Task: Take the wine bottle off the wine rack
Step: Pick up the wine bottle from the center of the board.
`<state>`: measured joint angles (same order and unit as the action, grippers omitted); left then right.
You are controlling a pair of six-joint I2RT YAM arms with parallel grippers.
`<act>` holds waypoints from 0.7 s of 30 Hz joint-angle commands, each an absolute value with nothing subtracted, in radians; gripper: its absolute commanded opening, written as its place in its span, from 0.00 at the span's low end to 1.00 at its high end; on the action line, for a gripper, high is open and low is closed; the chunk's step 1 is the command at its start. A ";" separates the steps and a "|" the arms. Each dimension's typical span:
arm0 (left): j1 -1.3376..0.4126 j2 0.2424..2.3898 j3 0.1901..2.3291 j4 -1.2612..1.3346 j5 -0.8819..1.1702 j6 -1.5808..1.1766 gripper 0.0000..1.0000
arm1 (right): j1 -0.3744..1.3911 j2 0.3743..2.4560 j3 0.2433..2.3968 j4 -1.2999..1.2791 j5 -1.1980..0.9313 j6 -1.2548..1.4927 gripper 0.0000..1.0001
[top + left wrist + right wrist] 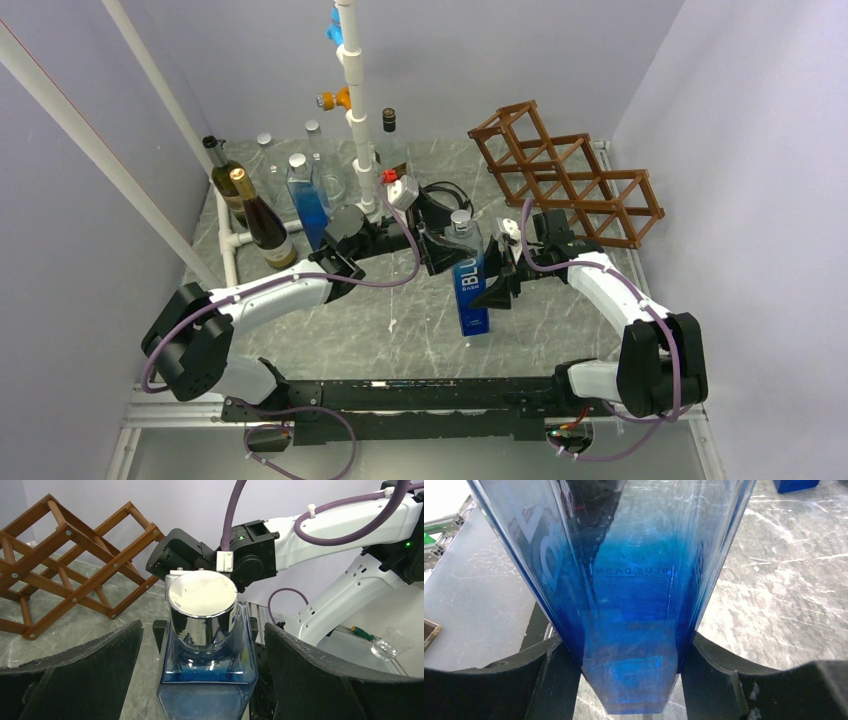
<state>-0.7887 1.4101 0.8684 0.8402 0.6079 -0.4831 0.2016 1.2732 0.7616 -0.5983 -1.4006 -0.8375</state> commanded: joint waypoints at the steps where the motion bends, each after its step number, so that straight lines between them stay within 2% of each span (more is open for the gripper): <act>1: -0.785 1.394 0.860 0.849 0.608 -0.472 0.97 | 0.196 1.254 0.816 -0.581 -1.577 -0.871 0.06; 10: -0.785 1.405 0.861 0.836 0.618 -0.471 0.96 | 0.196 1.255 0.815 -0.580 -1.575 -0.870 0.06; 13: -0.785 1.407 0.863 0.850 0.616 -0.478 0.92 | 0.196 1.255 0.813 -0.577 -1.573 -0.870 0.06; 15: -0.785 1.409 0.868 0.853 0.622 -0.482 0.86 | 0.196 1.257 0.813 -0.577 -1.571 -0.868 0.06; 17: -0.785 1.417 0.876 0.854 0.637 -0.483 0.70 | 0.196 1.257 0.813 -0.574 -1.570 -0.865 0.06; 18: -0.785 1.421 0.880 0.857 0.647 -0.485 0.58 | 0.196 1.259 0.812 -0.570 -1.567 -0.861 0.06; 19: -0.785 1.426 0.885 0.858 0.653 -0.489 0.40 | 0.195 1.259 0.811 -0.564 -1.564 -0.853 0.06; 20: -0.784 1.430 0.891 0.858 0.661 -0.493 0.28 | 0.195 1.260 0.810 -0.554 -1.560 -0.842 0.06; 21: -0.783 1.436 0.895 0.860 0.671 -0.496 0.08 | 0.195 1.261 0.807 -0.542 -1.556 -0.829 0.07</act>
